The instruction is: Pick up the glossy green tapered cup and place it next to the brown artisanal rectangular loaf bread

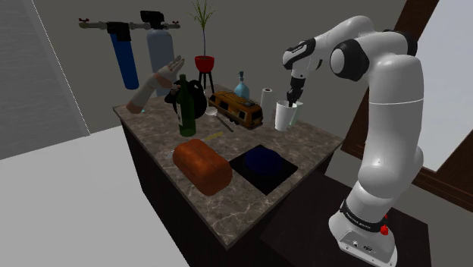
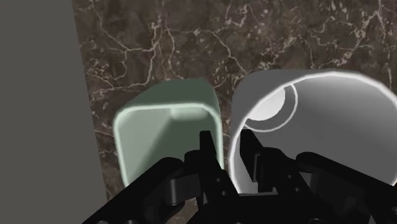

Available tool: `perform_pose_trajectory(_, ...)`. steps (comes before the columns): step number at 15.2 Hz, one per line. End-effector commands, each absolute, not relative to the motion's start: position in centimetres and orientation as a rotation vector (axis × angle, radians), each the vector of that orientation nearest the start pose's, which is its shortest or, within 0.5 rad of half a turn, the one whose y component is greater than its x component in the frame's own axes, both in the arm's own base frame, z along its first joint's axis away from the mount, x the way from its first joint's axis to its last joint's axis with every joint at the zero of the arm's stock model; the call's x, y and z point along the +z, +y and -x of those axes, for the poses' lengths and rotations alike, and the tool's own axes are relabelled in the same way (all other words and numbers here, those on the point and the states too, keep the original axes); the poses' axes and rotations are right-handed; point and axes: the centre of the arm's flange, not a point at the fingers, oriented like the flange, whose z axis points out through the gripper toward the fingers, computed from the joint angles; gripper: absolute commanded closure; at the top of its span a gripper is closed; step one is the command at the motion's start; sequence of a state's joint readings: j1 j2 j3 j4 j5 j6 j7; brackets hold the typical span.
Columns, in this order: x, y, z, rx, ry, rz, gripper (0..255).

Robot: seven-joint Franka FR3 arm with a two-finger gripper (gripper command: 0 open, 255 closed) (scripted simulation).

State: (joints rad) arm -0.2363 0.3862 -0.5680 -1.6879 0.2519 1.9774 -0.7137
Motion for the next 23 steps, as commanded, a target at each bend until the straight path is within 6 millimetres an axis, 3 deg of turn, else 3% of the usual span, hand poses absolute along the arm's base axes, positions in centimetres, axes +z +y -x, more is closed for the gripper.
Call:
perform_pose_trajectory(1,40.8,-42.9,-48.5,0.009,0.256,3.093,255)
perform_pose_trajectory(23,52.4,-42.9,-48.5,0.009,0.256,3.093,255)
